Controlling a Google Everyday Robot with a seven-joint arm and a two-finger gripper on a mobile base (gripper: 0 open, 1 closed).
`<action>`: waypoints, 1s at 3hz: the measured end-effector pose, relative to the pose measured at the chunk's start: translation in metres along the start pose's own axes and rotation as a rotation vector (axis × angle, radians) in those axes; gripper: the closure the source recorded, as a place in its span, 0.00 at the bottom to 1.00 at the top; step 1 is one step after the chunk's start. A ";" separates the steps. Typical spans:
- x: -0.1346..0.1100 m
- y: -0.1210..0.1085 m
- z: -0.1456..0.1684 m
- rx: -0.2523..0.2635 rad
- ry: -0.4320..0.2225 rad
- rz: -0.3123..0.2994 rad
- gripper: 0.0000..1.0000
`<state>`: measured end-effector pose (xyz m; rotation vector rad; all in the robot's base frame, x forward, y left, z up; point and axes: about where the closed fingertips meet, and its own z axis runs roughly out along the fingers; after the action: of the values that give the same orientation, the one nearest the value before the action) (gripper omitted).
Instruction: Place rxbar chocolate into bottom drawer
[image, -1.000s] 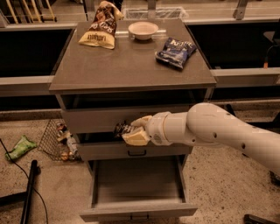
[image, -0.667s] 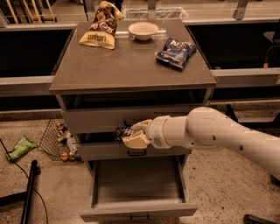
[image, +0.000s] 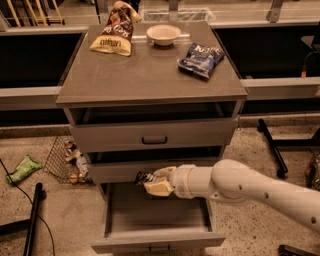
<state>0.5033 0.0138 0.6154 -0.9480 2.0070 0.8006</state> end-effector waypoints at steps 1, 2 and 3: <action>0.054 -0.004 0.023 -0.029 0.002 0.100 1.00; 0.115 -0.001 0.055 -0.080 0.011 0.221 1.00; 0.115 -0.001 0.055 -0.080 0.012 0.221 1.00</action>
Offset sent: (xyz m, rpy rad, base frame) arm -0.0387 -0.0017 -0.1833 0.1491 0.3015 -0.0740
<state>0.4746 0.0159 0.4915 -0.7843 2.1286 1.0033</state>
